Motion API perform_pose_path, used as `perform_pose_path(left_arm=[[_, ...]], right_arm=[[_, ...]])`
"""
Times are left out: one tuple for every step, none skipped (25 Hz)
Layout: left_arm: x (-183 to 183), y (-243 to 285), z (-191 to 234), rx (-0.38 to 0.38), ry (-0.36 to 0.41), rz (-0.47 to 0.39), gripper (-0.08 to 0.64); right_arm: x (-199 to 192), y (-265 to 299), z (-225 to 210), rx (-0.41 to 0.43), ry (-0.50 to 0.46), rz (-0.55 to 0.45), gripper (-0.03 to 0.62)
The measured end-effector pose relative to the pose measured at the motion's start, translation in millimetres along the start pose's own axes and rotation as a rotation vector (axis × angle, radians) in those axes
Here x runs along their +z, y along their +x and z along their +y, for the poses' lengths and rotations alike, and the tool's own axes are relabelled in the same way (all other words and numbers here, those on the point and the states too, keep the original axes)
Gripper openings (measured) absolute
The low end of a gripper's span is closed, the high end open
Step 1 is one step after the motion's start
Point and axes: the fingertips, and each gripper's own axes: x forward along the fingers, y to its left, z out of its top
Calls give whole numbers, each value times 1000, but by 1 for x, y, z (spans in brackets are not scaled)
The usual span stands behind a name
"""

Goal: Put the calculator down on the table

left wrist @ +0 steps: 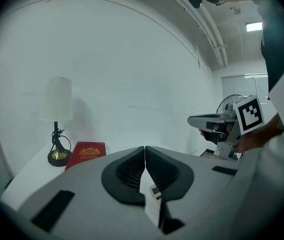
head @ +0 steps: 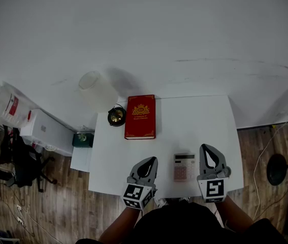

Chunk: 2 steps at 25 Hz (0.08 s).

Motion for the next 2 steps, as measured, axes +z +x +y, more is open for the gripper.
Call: perform_pose_path(left_arm=[[-1, -1, 1, 2, -1, -2, 23], [-1, -1, 1, 4, -1, -4, 23]], right_arm=[[3, 0, 1, 4, -28, -9, 17], [5, 0, 1, 8, -53, -17, 17]])
